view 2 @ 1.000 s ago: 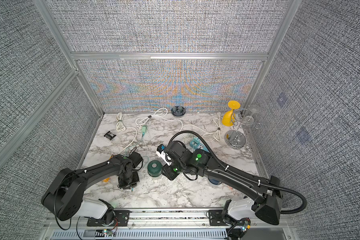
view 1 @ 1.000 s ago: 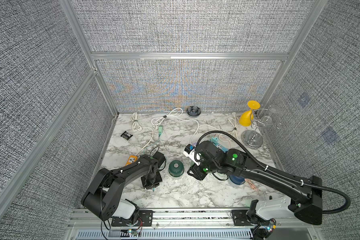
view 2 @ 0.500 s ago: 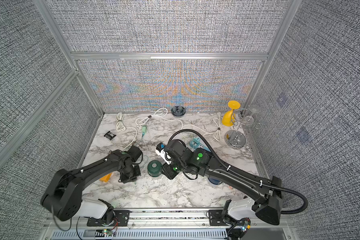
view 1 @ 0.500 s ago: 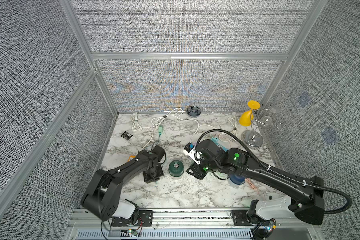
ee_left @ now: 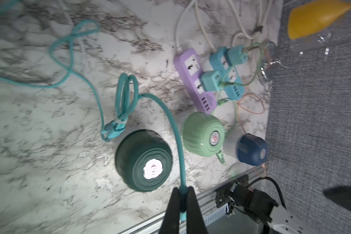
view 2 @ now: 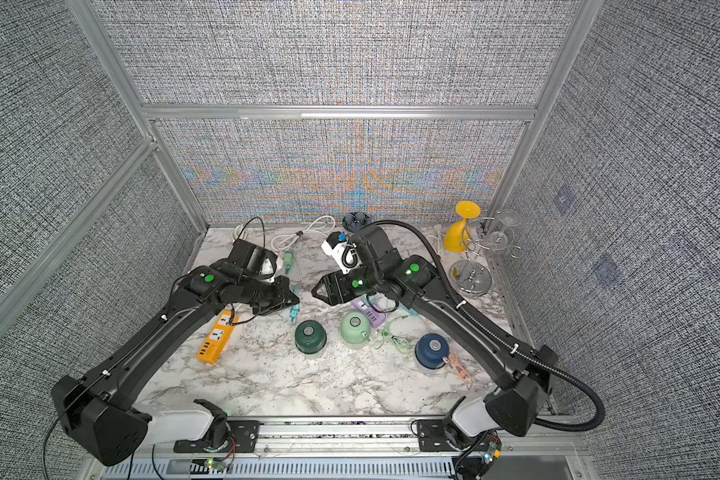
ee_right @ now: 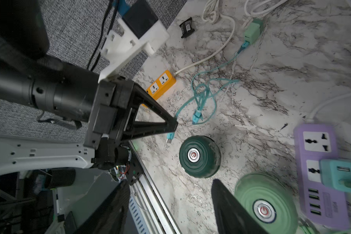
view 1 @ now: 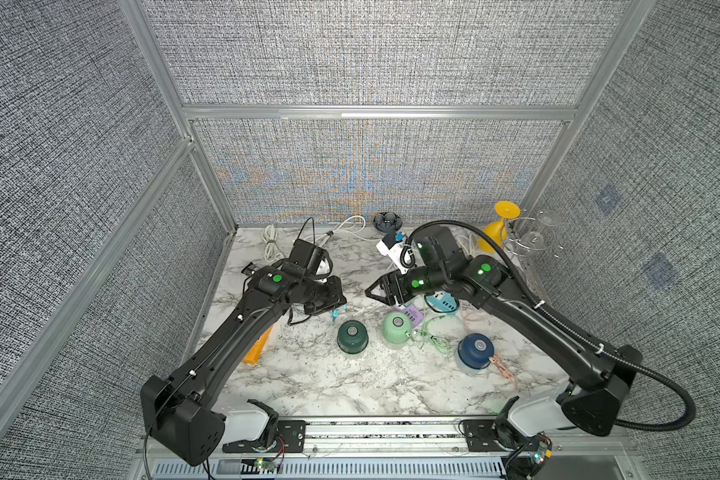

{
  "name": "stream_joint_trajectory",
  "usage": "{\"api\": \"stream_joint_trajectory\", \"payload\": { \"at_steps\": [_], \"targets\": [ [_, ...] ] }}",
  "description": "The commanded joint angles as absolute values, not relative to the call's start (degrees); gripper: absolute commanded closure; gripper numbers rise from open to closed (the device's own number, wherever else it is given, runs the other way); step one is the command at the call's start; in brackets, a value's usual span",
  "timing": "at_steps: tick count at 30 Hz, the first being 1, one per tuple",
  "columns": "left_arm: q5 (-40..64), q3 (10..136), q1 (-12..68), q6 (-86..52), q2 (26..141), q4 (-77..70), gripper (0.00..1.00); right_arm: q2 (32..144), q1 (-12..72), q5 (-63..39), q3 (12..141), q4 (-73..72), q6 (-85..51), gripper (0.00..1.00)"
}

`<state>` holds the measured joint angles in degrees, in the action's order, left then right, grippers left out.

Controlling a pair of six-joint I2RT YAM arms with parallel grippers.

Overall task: Charge the cordless meat grinders
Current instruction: Pick up the charging cable from the center of the board.

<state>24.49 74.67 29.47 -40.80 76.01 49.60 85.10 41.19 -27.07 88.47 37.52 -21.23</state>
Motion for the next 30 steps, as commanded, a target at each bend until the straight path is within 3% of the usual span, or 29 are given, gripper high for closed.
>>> {"api": "stream_joint_trajectory", "payload": {
  "at_steps": [1,4,13,19,30],
  "targets": [
    [33.22,75.26,29.44,-36.66,76.12,46.92,1.0,86.33,37.97,-37.37,85.95,27.8,-31.68,0.43],
    [36.38,73.45,29.44,-35.15,76.12,45.27,1.0,87.75,36.27,-40.23,82.45,20.82,-37.98,0.5],
    [42.73,67.94,29.4,-36.83,74.31,33.6,1.0,91.92,36.26,-45.63,75.85,2.6,-53.39,0.53],
    [40.86,68.03,28.93,-36.12,73.75,32.63,1.0,89.59,36.13,-40.79,73.12,3.65,-53.67,0.59],
    [40.69,66.81,28.3,-38.04,72.7,30.02,1.0,89.01,36.12,-40.38,69.94,-2.79,-59.18,0.56]
  ]
}}
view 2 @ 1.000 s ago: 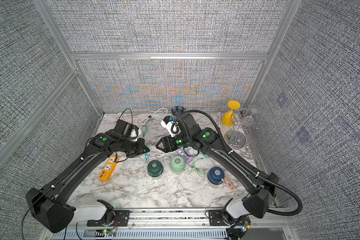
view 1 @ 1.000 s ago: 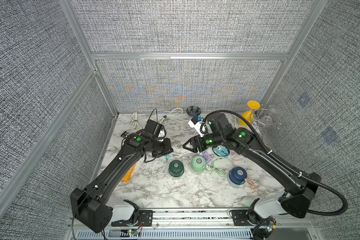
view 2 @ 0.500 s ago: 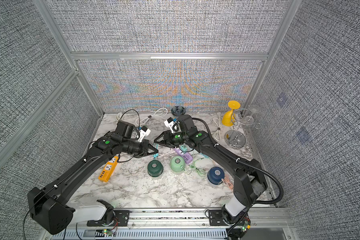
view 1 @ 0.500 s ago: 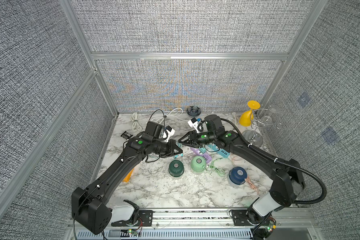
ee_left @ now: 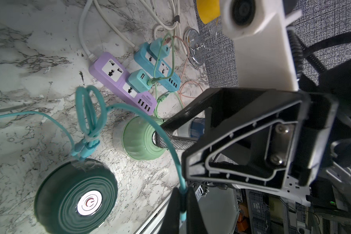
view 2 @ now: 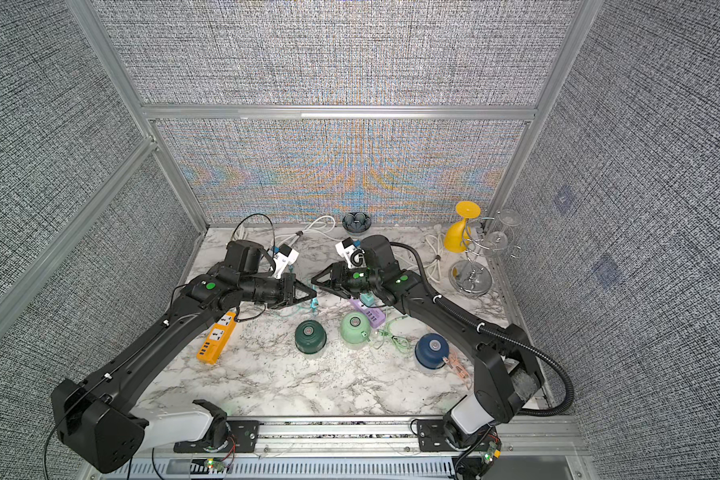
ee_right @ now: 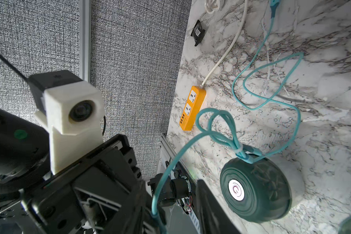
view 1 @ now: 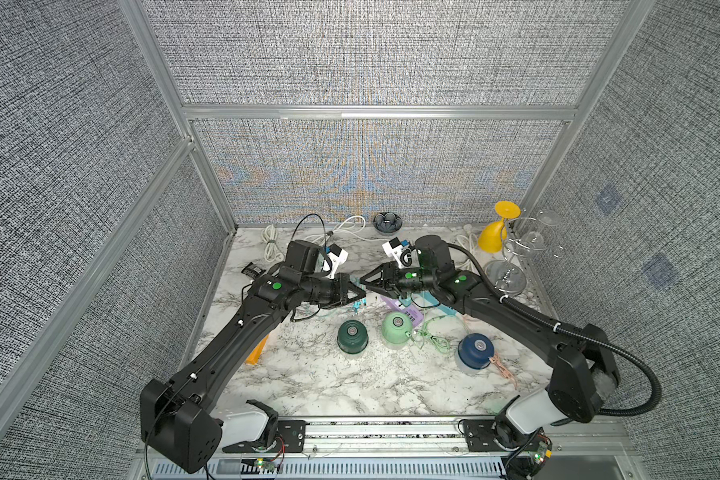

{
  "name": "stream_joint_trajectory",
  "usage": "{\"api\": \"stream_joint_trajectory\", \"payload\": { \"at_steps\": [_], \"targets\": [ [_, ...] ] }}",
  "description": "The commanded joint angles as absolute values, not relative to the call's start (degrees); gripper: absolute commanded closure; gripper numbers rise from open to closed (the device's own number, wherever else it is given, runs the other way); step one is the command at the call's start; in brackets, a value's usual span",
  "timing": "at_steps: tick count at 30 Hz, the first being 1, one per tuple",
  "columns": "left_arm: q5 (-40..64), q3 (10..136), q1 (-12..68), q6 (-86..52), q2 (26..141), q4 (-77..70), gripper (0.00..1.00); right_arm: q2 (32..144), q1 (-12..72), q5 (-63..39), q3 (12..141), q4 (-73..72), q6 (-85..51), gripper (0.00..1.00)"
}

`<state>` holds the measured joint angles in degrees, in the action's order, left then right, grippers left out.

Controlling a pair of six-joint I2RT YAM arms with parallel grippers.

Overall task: Charge the cordless meat grinders
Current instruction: Pick up the charging cable from the center of the board.

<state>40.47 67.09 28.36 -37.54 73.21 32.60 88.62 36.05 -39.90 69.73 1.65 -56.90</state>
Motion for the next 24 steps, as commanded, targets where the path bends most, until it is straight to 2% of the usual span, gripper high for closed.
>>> {"api": "stream_joint_trajectory", "payload": {
  "at_steps": [1,13,16,22,23,24],
  "targets": [
    [40.69,66.71,28.34,-38.22,72.61,29.93,1.0,89.41,36.17,-40.64,70.12,-3.41,-59.62,0.56],
    [40.78,65.39,28.3,-39.81,70.91,28.56,1.0,93.36,38.46,-42.06,71.41,-8.9,-63.24,0.58],
    [40.48,65.3,28.37,-39.67,70.64,28.78,1.0,93.58,38.8,-42.1,71.11,-10.18,-64.17,0.65],
    [39.66,64.91,28.34,-38.96,70.71,30.03,1.0,92.52,38.77,-40.52,71.65,-7.69,-62.79,0.91],
    [39.46,64.87,28.33,-38.66,70.67,30.53,0.92,92.4,38.84,-39.62,72.52,-4.99,-60.93,0.98],
    [38.67,65.04,28.36,-38.38,70.58,31.36,0.77,92.31,38.8,-38.39,73.77,-1.38,-58.46,1.0]
  ]
}}
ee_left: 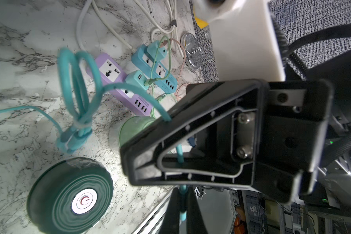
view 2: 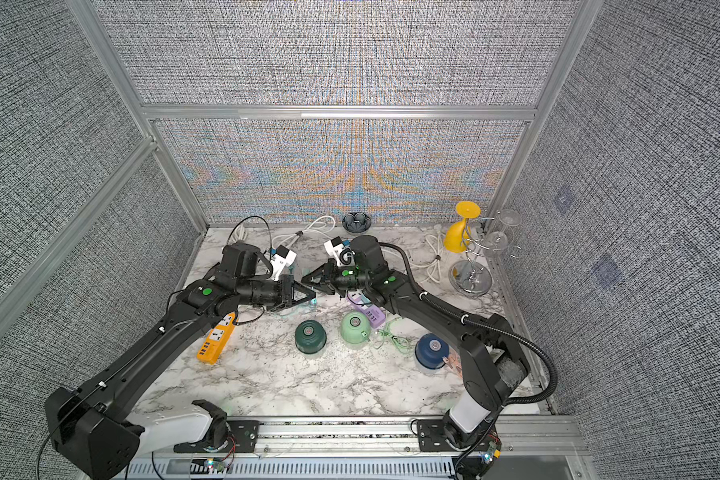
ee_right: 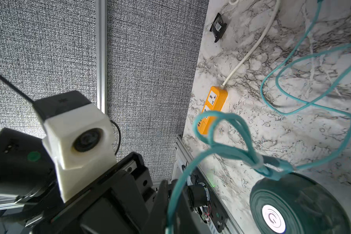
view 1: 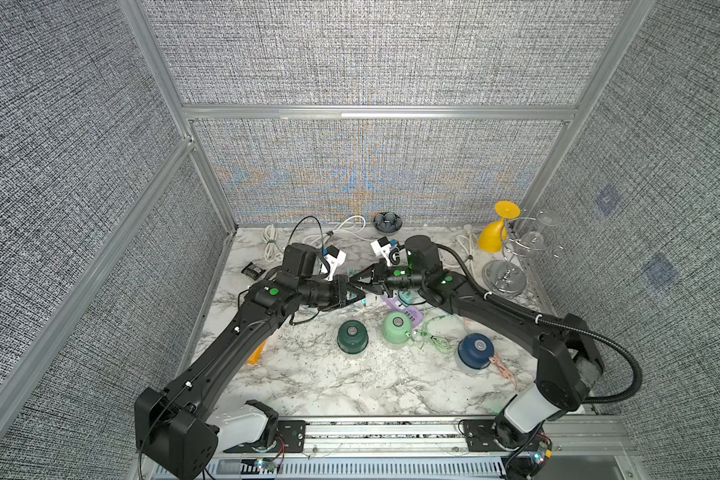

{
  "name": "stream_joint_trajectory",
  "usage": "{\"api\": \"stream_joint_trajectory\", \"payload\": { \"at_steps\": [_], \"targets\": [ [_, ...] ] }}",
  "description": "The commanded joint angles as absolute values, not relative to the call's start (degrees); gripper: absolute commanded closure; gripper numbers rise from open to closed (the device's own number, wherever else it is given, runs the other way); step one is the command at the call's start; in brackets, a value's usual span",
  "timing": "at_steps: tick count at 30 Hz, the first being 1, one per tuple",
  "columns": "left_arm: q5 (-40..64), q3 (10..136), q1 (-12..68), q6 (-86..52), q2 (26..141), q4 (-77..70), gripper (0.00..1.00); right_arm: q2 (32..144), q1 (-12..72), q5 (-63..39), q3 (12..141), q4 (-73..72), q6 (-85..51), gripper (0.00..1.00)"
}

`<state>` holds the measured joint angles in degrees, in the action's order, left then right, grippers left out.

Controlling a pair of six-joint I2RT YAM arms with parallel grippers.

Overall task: Charge the cordless meat grinders
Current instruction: Pick up the charging cable from the center of the board.

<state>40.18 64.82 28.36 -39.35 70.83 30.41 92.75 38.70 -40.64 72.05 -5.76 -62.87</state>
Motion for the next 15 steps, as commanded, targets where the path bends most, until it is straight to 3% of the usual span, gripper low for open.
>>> {"api": "stream_joint_trajectory", "payload": {
  "at_steps": [1,2,3,10,15],
  "targets": [
    [36.83,65.33,28.3,-37.98,70.32,32.82,0.6,92.24,38.84,-36.21,75.74,3.76,-55.54,1.0],
    [34.64,65.7,28.35,-37.06,70.06,34.47,0.52,92.2,39.0,-33.49,77.56,8.9,-51.34,1.0],
    [32.26,66.1,28.35,-36.03,69.53,36.16,0.5,92.25,39.23,-31.0,79.02,12.76,-49.05,1.0],
    [-0.81,68.29,33.18,-25.76,67.42,47.07,0.52,97.14,39.78,-16.71,88.56,28.37,-43.98,1.0],
    [-9.15,64.64,39.19,-22.65,65.36,39.05,0.52,102.02,40.42,-13.27,94.39,30.56,-46.23,1.0]
  ]
}}
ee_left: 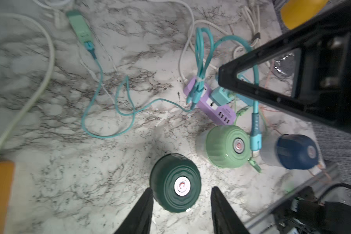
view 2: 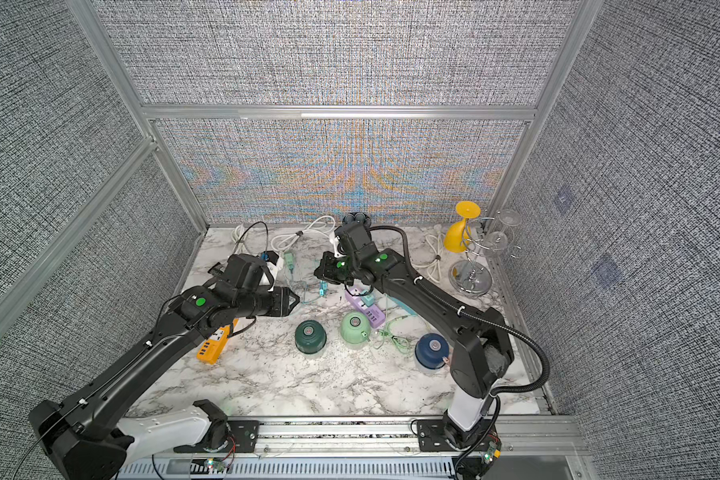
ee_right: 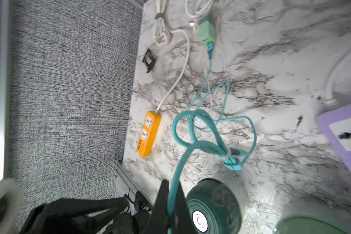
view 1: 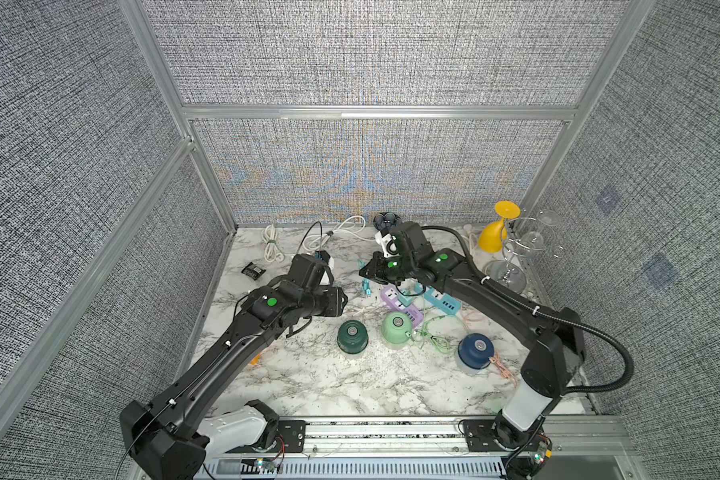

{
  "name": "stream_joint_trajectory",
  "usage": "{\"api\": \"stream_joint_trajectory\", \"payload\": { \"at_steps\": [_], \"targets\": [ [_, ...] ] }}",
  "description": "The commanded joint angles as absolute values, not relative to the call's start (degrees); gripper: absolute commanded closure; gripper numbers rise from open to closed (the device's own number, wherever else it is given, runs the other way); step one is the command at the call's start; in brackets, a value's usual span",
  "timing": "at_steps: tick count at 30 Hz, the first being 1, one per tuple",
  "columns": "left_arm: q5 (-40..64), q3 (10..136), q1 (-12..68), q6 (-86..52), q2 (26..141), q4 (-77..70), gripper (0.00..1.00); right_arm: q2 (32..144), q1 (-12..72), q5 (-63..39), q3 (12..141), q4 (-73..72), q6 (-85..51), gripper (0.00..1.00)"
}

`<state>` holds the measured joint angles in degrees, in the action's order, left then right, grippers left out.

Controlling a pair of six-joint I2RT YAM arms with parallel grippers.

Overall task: Charge the cordless meat grinders
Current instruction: Pick up the charging cable from the center of the board.

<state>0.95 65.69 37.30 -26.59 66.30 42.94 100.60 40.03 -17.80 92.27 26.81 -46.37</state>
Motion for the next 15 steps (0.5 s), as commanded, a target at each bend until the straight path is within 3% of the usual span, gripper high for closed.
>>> {"api": "stream_joint_trajectory", "payload": {
  "at_steps": [1,7,15],
  "targets": [
    [-11.24,63.63,40.72,-22.58,64.71,37.03,0.52,102.91,40.6,-12.88,95.23,30.59,-46.97,1.0],
    [-14.21,58.37,44.89,-21.38,63.25,25.24,0.49,107.49,41.91,-12.75,99.93,30.06,-51.48,1.0],
    [-14.39,60.07,46.82,-20.8,69.53,21.11,0.46,109.48,43.07,-12.47,101.64,29.05,-54.49,1.0]
  ]
}}
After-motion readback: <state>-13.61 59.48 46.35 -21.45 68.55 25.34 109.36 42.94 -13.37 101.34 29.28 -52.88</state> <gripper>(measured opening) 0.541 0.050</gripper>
